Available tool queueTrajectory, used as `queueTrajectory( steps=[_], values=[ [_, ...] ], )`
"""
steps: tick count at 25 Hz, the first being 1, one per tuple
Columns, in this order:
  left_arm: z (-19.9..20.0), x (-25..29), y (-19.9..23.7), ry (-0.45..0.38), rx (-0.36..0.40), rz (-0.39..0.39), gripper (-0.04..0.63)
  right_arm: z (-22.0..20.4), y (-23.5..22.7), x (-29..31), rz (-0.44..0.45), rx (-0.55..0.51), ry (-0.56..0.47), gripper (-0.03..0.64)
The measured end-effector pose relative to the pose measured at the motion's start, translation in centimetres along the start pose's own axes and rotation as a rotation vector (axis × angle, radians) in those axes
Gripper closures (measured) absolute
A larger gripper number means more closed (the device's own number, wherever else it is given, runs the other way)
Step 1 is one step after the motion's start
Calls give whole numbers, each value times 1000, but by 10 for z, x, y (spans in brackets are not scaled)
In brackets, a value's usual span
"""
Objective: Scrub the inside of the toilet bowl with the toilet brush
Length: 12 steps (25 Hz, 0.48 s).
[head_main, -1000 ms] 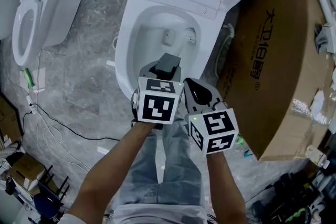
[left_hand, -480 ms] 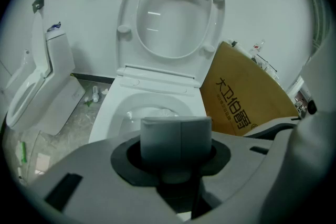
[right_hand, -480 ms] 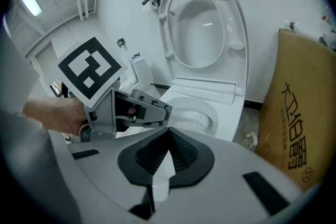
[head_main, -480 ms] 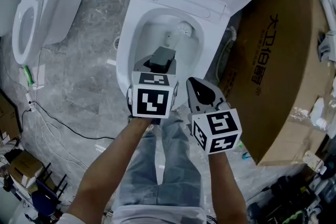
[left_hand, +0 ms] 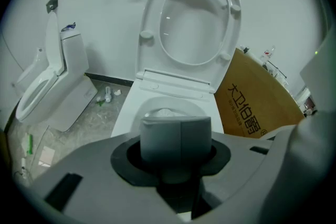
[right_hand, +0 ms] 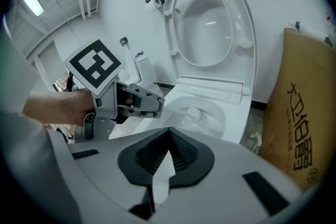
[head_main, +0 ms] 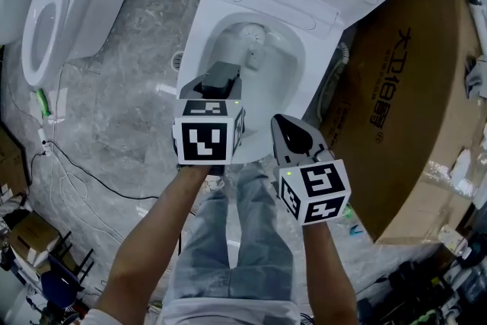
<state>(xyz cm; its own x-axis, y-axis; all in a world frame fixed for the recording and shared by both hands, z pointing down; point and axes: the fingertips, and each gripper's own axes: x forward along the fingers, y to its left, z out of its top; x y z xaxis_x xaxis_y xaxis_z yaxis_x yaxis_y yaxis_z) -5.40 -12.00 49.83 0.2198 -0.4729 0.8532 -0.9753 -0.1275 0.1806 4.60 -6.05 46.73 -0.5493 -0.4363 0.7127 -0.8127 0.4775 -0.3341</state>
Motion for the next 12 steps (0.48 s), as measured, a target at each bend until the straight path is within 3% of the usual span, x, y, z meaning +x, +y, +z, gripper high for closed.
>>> queueTrajectory(
  steps=[12],
  values=[
    [-17, -18, 37, -2, -38, 66, 439, -3, 15, 5, 22, -27, 9, 618]
  ],
)
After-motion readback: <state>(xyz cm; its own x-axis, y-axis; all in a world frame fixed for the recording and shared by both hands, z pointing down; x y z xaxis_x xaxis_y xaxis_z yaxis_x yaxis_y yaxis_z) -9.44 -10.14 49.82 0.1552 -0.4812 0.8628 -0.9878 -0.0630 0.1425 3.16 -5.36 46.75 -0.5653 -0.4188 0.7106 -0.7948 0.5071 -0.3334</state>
